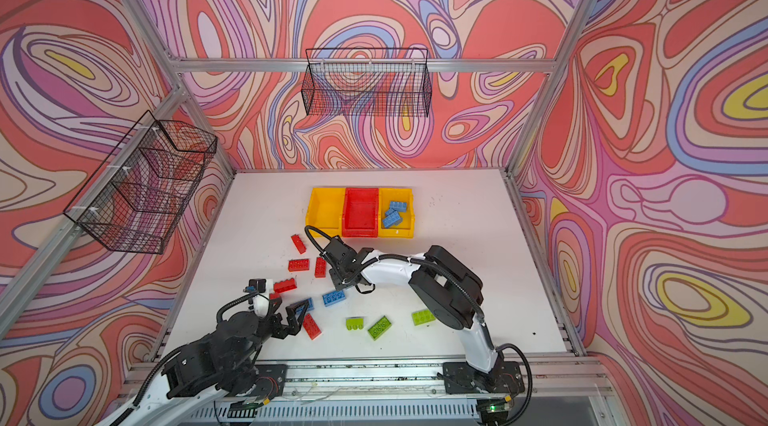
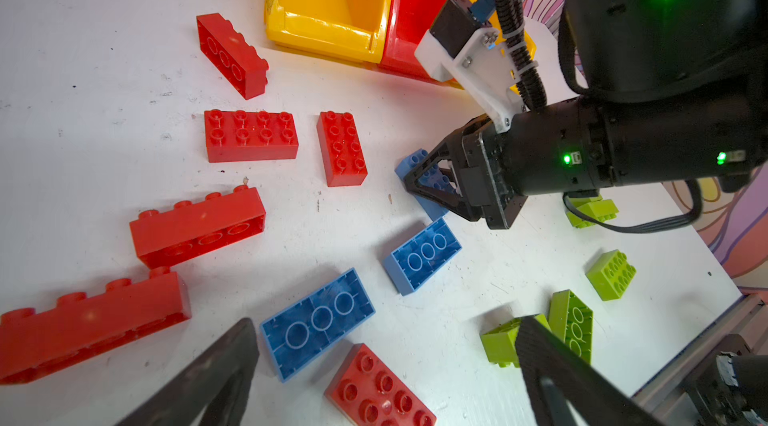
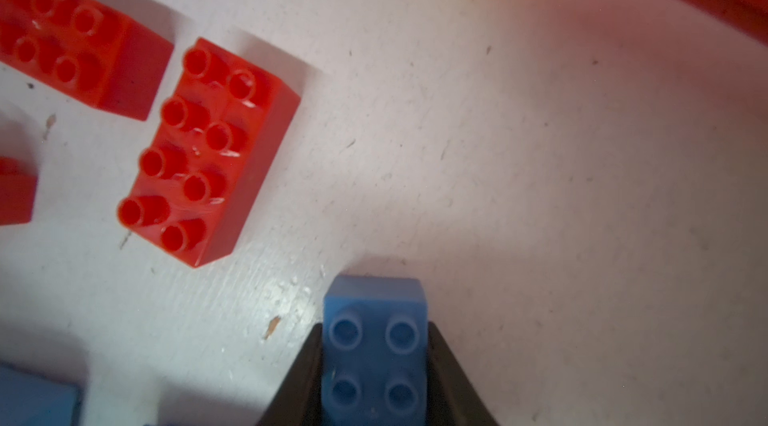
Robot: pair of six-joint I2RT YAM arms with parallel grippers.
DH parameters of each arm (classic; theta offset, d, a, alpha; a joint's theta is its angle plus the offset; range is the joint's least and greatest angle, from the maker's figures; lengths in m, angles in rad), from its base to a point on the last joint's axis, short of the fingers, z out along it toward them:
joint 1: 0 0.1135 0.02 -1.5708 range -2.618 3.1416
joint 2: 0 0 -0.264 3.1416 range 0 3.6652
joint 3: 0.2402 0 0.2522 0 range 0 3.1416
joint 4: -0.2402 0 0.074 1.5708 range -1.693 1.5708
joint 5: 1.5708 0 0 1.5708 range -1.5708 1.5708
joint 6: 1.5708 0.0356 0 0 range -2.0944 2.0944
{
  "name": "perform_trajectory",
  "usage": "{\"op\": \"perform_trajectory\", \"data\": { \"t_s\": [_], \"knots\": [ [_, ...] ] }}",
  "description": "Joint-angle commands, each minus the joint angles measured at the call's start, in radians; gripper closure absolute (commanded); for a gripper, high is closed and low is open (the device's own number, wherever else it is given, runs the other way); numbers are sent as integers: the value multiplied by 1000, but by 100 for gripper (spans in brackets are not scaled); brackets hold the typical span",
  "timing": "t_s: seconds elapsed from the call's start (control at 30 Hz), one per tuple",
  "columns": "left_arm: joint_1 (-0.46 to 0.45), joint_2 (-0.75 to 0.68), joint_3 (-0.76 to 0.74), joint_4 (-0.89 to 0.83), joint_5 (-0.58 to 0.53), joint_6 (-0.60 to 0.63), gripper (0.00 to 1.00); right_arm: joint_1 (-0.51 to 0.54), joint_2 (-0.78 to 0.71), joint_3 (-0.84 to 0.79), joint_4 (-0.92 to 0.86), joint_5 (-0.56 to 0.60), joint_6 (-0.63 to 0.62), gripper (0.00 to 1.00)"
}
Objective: Sort the legos into containers by color
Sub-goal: 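Reach the right gripper toward a blue brick near the red bricks and grasp, then carry the blue brick to the yellow bin and open the right gripper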
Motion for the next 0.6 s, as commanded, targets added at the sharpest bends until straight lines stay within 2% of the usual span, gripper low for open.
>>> {"op": "perform_trajectory", "data": {
  "t_s": [0.0,0.2,0.57],
  "knots": [
    [-4,-3,-1,-24,-21,8,0,4,-6,-24,-23,30,13,70],
    [-4,29,11,-6,-25,19,0,1,-45,-26,-13,62,8,75],
    [-4,131,28,73,-16,64,0,-47,-146,-62,-10,138,-1,78]
  ]
}}
